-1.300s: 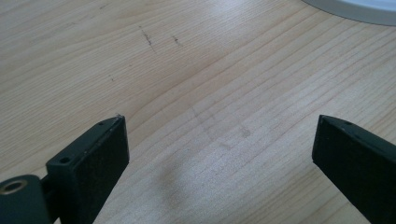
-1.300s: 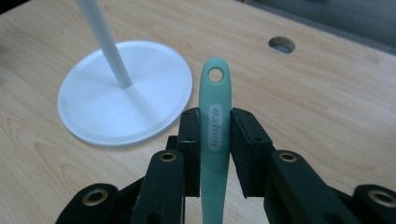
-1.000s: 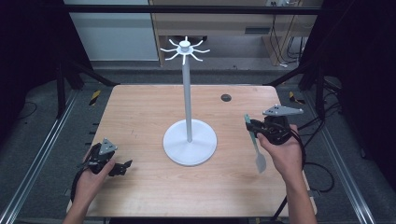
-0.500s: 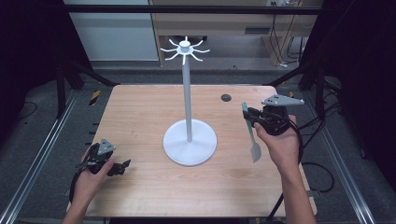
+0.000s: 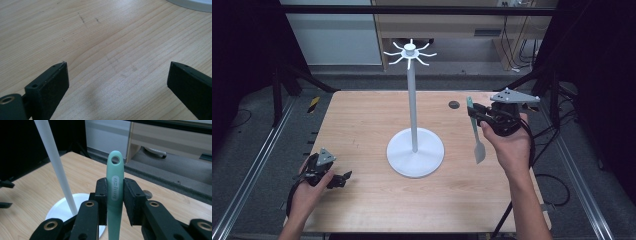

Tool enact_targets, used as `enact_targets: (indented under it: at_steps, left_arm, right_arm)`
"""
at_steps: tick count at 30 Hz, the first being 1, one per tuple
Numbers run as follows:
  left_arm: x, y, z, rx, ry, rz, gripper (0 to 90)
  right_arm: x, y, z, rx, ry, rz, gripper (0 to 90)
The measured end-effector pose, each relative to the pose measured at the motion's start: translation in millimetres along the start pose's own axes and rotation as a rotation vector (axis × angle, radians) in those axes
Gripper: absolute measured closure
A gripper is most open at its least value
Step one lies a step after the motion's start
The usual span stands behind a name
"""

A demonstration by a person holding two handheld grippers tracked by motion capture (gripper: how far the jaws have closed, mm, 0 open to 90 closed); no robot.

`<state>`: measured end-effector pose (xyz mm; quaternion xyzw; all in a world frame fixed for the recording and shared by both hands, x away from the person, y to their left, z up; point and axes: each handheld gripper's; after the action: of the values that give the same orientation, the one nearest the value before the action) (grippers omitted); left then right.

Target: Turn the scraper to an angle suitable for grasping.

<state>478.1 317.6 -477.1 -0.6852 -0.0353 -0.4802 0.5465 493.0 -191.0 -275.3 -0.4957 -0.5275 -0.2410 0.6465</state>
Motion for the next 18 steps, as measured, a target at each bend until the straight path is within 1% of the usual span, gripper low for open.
enact_targets:
  at_steps: [4, 8, 11, 15, 18]
  left_arm:
    - [0.1, 0.0, -0.2, 0.001, 0.002, 0.002, 3.6]
    - [0.0, 0.0, -0.1, 0.002, -0.003, -0.004, 3.6]
    - [-0.2, -0.5, 0.3, 0.001, -0.001, -0.001, 3.6]
    - [0.1, -0.6, 0.6, -0.002, -0.004, -0.006, 3.6]
    - [0.2, -0.3, 1.0, -0.002, -0.006, -0.005, 3.6]
  right_arm:
    - [6.7, -1.6, 2.3, 0.007, 0.007, -0.018, 74.3]
    - [17.5, -4.1, 7.7, 0.013, 0.001, -0.039, 74.3]
    - [20.7, -4.6, 9.3, 0.014, -0.004, -0.045, 74.3]
    - [25.7, -4.6, 12.6, 0.026, 0.015, -0.068, 74.3]
    - [29.5, -4.0, 14.2, 0.032, 0.009, -0.074, 74.3]
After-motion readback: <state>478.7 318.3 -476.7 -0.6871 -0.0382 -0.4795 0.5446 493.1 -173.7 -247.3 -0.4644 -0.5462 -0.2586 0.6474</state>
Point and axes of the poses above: each handheld gripper's, and its own axes: y roughly forward along the jaws, x roughly out of its top, z roughly to its left, and after that the axes turned 7 degrees about -x, right-handed
